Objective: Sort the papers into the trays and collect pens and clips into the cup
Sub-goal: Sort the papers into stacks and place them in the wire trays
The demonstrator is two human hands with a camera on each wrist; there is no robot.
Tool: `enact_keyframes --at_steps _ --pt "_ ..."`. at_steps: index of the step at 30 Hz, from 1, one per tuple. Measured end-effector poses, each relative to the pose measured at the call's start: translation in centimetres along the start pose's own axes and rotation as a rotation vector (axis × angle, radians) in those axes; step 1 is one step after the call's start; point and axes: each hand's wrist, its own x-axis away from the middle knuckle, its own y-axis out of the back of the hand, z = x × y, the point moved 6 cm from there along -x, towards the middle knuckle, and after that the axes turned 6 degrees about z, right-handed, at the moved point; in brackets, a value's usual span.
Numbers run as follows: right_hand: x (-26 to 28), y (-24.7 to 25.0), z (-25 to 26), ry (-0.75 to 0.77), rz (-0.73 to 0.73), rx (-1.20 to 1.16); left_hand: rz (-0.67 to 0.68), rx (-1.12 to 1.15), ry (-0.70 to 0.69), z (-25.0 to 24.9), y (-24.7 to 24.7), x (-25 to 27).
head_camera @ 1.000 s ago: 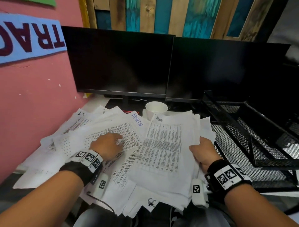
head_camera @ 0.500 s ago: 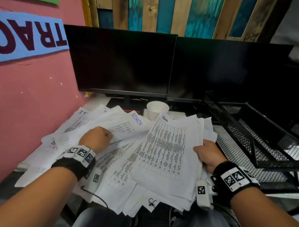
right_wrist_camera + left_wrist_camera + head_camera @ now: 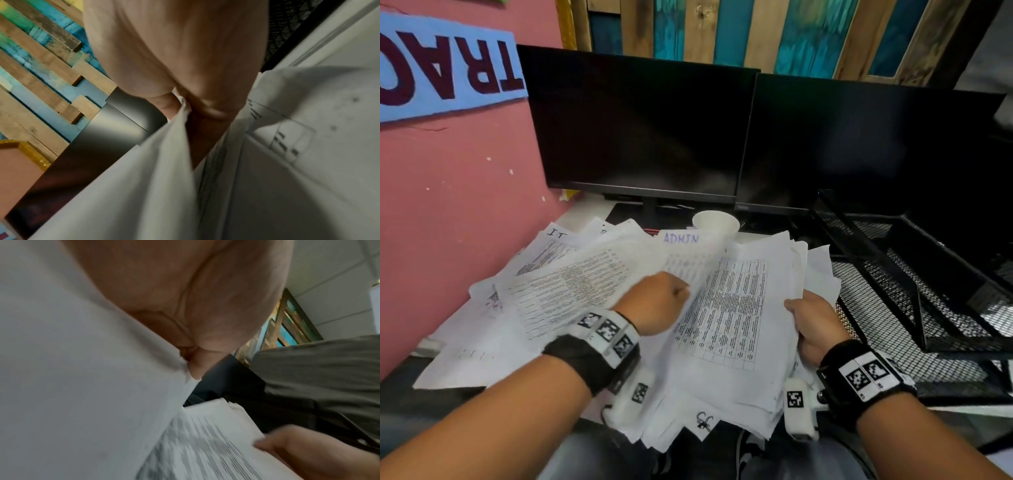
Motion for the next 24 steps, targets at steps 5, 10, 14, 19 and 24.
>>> enact_keyframes --at_steps 5,10,14,19,24 --pt "0.7 -1.1 -0.8 0.013 0.161 -0.149 0.154 0.07 -0.136 -3.9 -5.6 -1.2" --pt "0.1 -1.2 -1.2 0.119 0.168 0.17 0.29 0.133 -0.193 -5.4 -7.8 -1.1" --pt "-0.4 0.0 -1.1 0.094 0.056 0.171 0.176 0.161 -0.124 -1.7 -4.9 -1.3" --pt "-1.0 1.3 -0.6 0.09 0.037 0.125 -0.02 -0.004 0.17 6.8 0.5 -1.2" --pt "-0.8 2.0 -0.4 0.084 0.037 0.117 -0.011 -0.06 0.34 11.3 1.7 0.2"
